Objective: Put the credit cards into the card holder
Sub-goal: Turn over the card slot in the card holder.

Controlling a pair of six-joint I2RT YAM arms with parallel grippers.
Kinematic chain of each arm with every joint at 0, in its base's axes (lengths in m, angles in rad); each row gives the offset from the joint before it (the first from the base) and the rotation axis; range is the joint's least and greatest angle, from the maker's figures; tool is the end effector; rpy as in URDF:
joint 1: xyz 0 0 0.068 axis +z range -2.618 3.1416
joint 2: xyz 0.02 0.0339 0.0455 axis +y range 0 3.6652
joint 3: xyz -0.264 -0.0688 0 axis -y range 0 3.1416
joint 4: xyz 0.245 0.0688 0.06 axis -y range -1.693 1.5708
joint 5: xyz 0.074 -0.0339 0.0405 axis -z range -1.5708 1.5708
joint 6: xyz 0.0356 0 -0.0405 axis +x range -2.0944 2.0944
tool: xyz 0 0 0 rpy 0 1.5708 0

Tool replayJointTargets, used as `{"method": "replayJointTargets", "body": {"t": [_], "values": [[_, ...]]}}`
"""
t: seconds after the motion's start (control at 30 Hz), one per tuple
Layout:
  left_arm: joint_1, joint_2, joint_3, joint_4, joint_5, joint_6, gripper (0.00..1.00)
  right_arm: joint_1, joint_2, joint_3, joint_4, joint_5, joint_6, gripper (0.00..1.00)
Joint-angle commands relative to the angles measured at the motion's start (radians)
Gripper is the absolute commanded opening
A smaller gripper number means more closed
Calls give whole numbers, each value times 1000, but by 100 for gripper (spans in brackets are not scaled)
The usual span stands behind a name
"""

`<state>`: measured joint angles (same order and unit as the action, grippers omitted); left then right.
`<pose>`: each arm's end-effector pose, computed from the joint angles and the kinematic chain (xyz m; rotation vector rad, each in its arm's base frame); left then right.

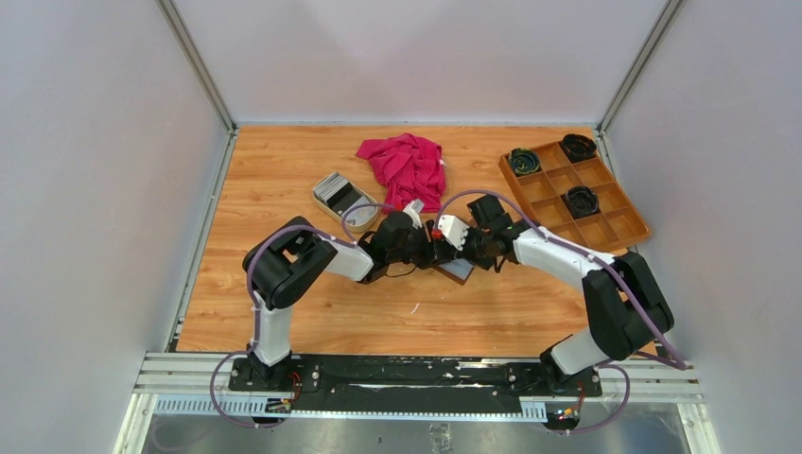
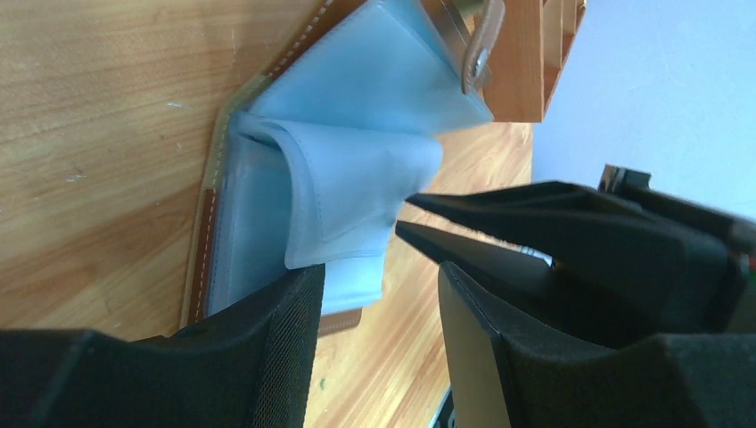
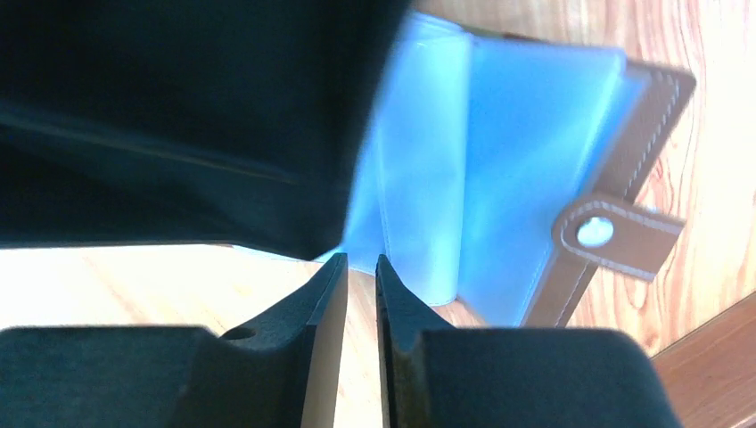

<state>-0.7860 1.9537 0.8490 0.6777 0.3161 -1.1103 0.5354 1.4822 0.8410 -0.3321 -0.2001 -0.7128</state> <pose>0.2611 -0.2770 0.1218 -0.1394 2.3240 -1.4262 0.2459 0.1541 0.1880 -1.5383 2.0026 0.1835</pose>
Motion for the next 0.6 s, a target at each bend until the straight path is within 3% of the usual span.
{"method": "replayJointTargets", "body": {"t": [0.0, 0.33, 0.57], "values": [[1, -54, -23, 14, 10, 26, 53, -67, 12, 36, 5, -87, 100, 23], [13, -16, 11, 14, 1, 29, 52, -145, 7, 78, -38, -313, 150, 31], [24, 7, 80, 14, 9, 37, 53, -249, -93, 81, -64, -456, 108, 54]]}}
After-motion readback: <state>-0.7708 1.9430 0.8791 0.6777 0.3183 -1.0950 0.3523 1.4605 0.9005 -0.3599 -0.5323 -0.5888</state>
